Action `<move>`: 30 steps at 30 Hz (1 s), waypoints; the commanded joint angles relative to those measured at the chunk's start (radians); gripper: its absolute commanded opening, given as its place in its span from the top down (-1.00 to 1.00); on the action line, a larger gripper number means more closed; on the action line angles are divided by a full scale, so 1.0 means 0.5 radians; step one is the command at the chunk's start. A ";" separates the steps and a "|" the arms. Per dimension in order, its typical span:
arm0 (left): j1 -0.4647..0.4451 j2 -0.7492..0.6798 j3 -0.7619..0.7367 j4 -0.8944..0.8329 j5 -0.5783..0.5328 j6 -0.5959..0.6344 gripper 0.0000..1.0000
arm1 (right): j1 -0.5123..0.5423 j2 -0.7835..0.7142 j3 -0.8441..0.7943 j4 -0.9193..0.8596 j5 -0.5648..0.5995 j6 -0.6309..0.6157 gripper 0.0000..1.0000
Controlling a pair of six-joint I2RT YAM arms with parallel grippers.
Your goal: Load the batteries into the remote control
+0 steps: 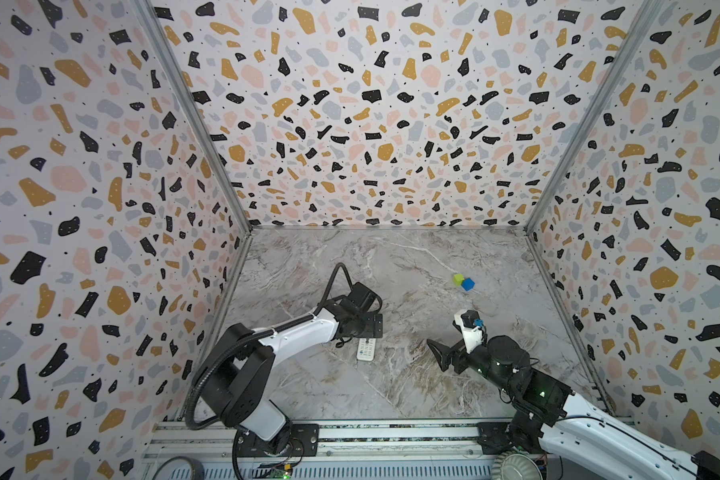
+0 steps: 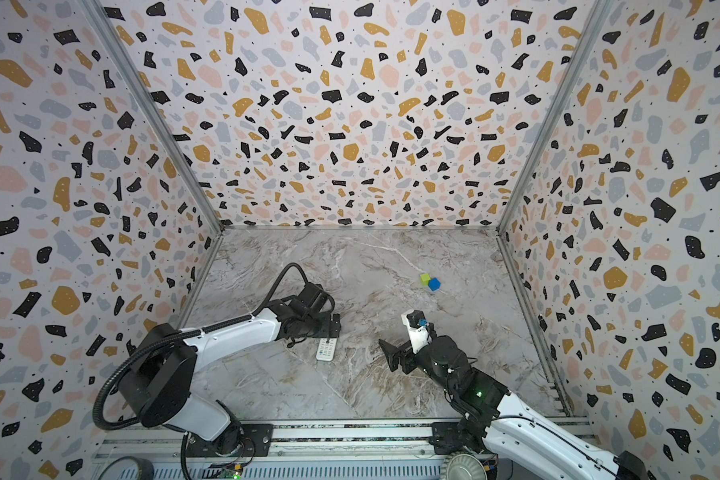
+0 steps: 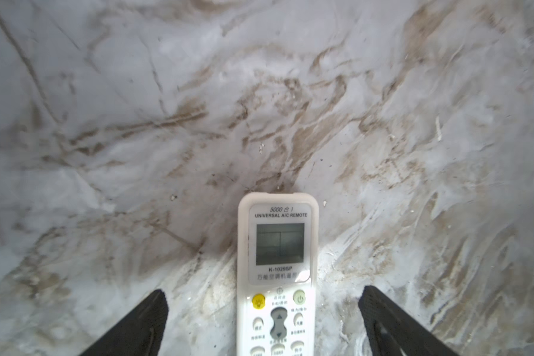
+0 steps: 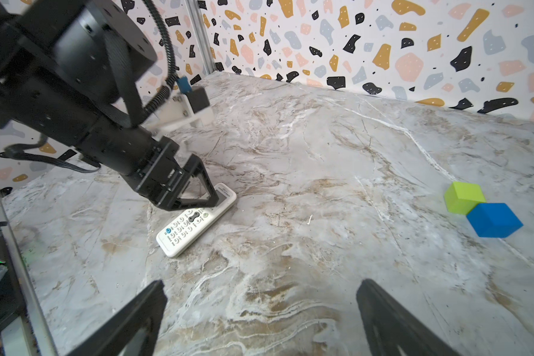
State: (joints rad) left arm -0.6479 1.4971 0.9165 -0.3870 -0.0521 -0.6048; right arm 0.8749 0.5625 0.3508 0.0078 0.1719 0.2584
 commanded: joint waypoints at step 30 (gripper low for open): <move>0.729 -0.927 -1.174 1.962 -1.543 0.728 -0.99 | -1.512 0.803 -0.656 1.961 0.043 -0.488 -0.98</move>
State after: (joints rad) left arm -0.2882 1.0096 0.3592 0.3157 -0.7620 -0.3481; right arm 0.1265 0.8917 0.0196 0.7826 0.2691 0.0368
